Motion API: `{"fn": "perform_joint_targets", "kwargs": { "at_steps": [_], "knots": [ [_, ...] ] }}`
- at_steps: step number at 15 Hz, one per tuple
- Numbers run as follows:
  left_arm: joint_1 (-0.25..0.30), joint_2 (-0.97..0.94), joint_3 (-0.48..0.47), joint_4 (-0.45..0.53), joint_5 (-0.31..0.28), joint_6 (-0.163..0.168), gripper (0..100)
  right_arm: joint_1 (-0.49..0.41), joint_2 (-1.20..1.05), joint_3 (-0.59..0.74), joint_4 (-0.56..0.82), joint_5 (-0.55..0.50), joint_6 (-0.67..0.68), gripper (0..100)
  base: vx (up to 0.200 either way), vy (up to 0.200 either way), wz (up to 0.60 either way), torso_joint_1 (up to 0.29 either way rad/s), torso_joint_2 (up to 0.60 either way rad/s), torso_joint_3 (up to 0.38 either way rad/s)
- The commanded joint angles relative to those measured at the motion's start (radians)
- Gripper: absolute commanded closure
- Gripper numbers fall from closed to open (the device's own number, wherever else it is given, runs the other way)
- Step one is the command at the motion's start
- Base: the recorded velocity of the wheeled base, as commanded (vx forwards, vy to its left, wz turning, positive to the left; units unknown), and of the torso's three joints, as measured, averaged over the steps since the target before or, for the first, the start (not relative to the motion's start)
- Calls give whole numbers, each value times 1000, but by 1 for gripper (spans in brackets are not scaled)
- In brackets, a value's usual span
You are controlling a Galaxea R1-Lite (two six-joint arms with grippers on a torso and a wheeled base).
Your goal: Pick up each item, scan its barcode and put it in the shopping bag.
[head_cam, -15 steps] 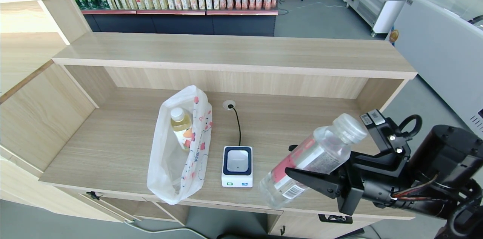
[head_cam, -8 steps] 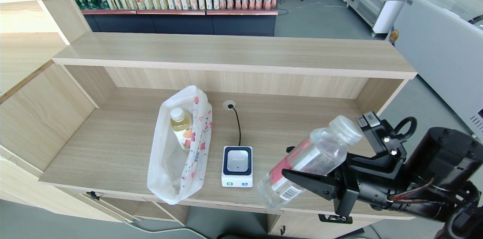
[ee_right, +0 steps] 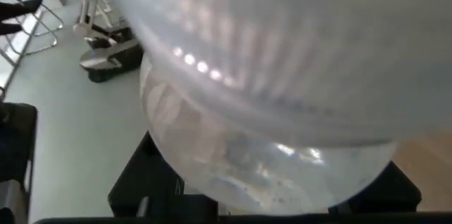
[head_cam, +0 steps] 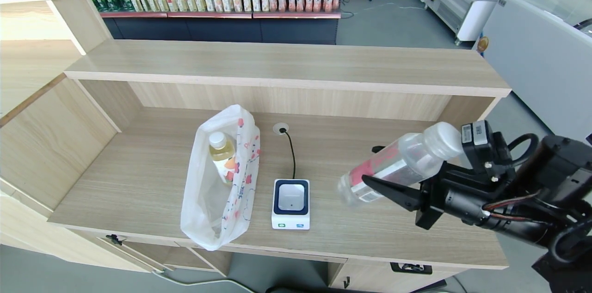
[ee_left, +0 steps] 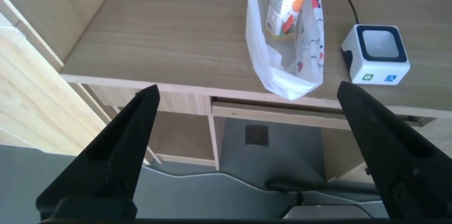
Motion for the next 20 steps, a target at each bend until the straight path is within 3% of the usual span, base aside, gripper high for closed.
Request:
{"fn": "perform_joint_targets", "kwargs": {
  "at_steps": [1, 7, 11, 20],
  "knots": [
    [0, 0, 0, 0, 0, 0, 0, -136, 11, -1, -1, -47, -145, 100, 0, 0, 0, 0, 0, 0],
    [0, 0, 0, 0, 0, 0, 0, -186, -24, -6, -35, -53, -171, 100, 0, 0, 0, 0, 0, 0],
    [0, 0, 0, 0, 0, 0, 0, -194, 37, -11, -84, -134, -260, 100, 0, 0, 0, 0, 0, 0],
    [0, 0, 0, 0, 0, 0, 0, -192, 31, -15, -84, -131, -317, 100, 0, 0, 0, 0, 0, 0]
  ]
}}
